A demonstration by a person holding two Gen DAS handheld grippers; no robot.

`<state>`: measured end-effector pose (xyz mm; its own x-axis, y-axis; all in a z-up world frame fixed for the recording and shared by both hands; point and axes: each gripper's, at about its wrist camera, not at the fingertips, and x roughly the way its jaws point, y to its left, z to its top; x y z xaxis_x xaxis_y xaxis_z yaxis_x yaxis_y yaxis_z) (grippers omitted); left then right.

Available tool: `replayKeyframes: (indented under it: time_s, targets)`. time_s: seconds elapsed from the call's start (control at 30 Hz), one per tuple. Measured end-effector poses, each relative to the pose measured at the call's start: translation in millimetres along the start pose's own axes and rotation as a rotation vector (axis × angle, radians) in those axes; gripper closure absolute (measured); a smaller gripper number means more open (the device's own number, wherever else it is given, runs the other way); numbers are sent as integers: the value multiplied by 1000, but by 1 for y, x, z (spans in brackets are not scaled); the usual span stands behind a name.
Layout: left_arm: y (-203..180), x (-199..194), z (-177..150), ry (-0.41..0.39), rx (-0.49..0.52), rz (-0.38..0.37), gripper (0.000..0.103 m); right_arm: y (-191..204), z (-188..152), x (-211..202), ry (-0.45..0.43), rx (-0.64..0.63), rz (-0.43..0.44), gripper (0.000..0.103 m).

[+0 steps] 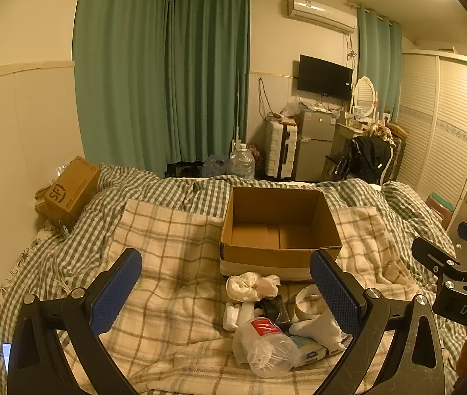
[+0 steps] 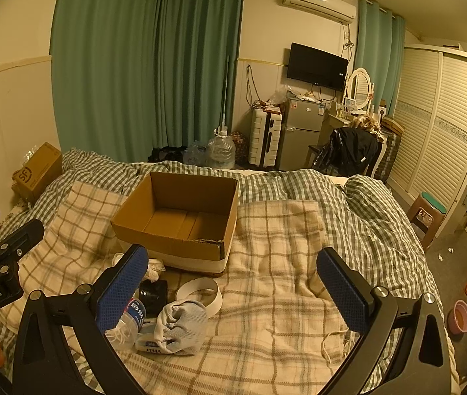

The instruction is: Organize objects

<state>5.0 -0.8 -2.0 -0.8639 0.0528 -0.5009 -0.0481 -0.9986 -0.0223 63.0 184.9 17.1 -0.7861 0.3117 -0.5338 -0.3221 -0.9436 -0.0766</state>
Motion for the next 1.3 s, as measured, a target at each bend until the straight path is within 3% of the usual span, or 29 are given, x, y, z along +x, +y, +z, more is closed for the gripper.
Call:
replayKeyframes:
  time_s: [1.3]
  targets:
    - [0, 1, -3, 28, -3, -12, 0, 6, 1, 0, 9, -23, 28, 0]
